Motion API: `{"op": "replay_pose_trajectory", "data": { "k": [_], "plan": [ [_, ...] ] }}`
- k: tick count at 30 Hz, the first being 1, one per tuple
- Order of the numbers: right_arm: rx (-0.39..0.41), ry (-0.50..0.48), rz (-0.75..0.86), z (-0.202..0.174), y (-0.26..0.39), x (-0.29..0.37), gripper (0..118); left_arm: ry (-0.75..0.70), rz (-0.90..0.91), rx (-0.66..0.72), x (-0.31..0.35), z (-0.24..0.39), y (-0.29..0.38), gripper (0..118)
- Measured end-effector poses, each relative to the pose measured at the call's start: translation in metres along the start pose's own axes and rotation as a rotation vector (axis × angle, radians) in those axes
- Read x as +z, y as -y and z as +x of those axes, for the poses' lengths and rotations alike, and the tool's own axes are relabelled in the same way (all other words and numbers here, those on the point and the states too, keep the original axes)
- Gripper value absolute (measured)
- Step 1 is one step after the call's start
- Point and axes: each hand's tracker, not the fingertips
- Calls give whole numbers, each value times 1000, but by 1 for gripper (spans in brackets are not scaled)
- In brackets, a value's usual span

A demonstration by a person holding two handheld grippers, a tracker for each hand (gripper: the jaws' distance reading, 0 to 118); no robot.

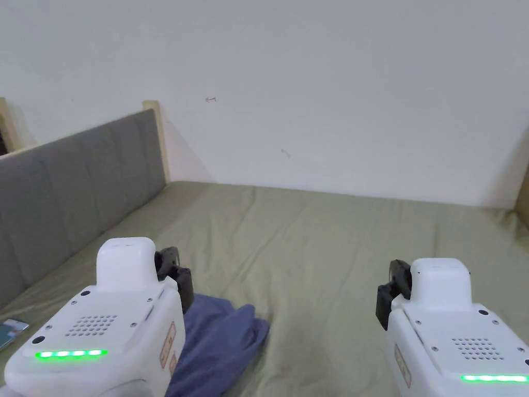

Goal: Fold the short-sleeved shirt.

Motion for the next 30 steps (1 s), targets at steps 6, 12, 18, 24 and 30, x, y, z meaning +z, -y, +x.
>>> {"op": "replay_pose_trajectory", "data": {
  "k": [6,12,18,24,30],
  "plan": [
    [44,-125,-18,-48,1,-7,0,-96,-25,15,13,-36,-1,0],
    [54,-155,-42,-56,6,-9,0,-112,-128,19,-15,-41,12,0],
    [39,-133,-84,-45,15,-14,0,-80,-444,138,-122,-60,87,0],
    [35,-92,-150,-29,28,-24,0,-44,-781,142,-189,-62,179,0],
    [-14,-60,-212,-19,30,-28,0,-24,-834,184,-216,-62,181,40]
  ]
}}
